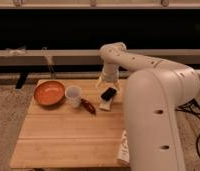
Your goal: Place the eraser on the white sponge
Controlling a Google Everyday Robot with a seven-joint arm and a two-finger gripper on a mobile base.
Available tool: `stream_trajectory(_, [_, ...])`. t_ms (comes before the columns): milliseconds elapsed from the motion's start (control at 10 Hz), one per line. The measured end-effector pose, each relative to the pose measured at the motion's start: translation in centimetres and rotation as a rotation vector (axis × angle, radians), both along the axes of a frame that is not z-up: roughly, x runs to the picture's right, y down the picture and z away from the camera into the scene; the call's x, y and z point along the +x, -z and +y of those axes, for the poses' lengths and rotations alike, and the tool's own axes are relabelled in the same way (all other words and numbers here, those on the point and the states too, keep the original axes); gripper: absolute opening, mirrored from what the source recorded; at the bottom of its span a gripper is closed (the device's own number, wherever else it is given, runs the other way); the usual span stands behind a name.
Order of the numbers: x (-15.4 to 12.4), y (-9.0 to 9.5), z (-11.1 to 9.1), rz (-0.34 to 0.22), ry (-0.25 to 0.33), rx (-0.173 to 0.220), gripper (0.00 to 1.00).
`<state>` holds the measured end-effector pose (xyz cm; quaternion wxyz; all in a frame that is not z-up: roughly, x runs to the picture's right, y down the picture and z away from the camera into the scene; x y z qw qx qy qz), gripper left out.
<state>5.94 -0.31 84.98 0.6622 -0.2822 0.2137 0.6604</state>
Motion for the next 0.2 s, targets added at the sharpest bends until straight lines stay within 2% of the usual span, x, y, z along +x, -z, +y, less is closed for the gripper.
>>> stream_trajectory(200, [-0.02, 0.84, -0.37, -0.029, 0.012, 0.017, 0.80])
